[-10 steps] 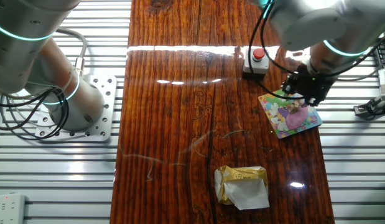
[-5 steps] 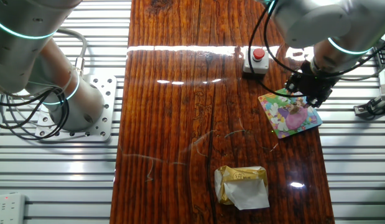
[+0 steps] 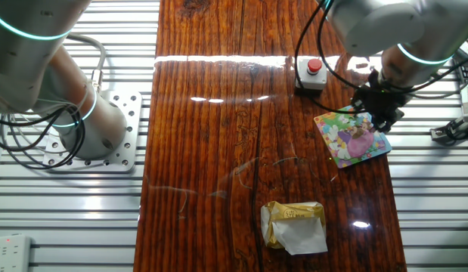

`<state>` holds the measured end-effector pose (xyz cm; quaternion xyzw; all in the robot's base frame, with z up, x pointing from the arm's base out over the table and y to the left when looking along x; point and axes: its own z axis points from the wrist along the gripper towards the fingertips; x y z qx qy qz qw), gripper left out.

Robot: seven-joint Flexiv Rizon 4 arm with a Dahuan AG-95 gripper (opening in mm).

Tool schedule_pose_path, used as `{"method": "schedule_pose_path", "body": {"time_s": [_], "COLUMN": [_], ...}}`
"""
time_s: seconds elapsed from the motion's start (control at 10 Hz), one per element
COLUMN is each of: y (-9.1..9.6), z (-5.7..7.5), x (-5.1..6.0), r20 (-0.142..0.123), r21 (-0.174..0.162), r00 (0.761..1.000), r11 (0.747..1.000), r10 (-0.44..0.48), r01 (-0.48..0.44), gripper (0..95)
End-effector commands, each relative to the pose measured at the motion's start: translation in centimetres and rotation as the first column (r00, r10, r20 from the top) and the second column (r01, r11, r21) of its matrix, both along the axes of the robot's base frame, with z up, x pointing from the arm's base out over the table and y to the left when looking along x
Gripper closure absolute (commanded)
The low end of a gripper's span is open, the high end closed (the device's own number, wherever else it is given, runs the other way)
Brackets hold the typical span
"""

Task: Assemble one piece of a puzzle

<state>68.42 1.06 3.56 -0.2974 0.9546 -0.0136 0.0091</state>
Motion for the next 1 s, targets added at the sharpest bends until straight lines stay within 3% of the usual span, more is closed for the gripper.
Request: {"method": "schedule_pose_path", "body": {"time_s": [0.1, 0.5, 0.7, 1.0], "y": [-0.07, -0.06, -0.06, -0.04], "z": [0.22, 0.22, 0.2, 0.16], "x": [0.61, 0.59, 0.57, 0.49], "r20": [0.0, -0.002, -0.006, -0.016], "r21": [0.005, 0.012, 0.04, 0.042], "r00": [0.998, 0.993, 0.986, 0.984], "r11": [0.998, 0.993, 0.985, 0.983], "r10": [-0.061, -0.116, -0.165, -0.176], "r01": [0.061, 0.116, 0.165, 0.176], "gripper": [95.0, 95.0, 95.0, 95.0]}}
